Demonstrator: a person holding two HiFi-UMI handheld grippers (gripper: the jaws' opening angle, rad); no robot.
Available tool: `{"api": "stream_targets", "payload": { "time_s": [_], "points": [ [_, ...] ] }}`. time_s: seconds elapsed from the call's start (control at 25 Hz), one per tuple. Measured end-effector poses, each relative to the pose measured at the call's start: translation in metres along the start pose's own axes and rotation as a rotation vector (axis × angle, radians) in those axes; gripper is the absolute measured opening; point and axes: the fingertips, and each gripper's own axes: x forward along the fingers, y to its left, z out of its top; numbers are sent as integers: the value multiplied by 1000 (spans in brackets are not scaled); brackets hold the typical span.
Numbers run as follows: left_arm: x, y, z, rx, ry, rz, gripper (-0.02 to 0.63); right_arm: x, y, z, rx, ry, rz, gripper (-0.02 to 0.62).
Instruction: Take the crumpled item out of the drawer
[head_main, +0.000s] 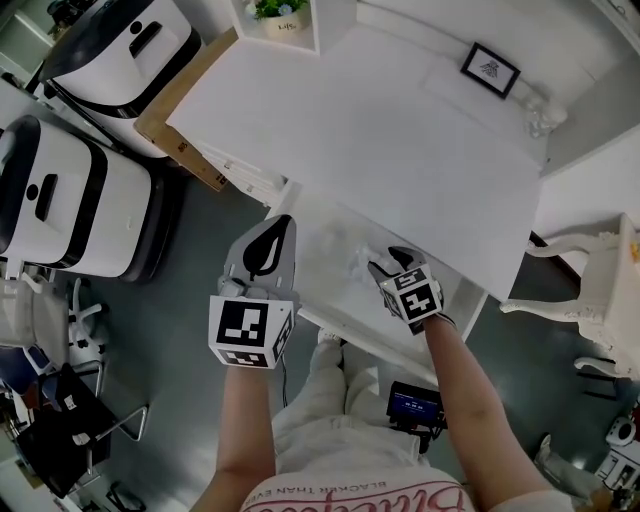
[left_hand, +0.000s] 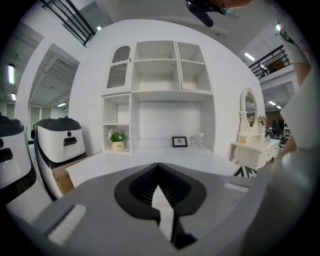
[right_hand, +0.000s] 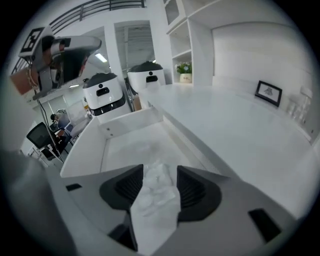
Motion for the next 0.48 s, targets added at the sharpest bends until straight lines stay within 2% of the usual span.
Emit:
{"api": "stream_targets", "payload": {
  "time_s": [0.24,0.48],
  "points": [
    [1,6,-20,-4,45,3,6,30,-6,-18,-32,75,-5,172],
    [4,7,-34,-3,72,-5,5,49,-13,-31,-37,135,4,156]
  ]
}}
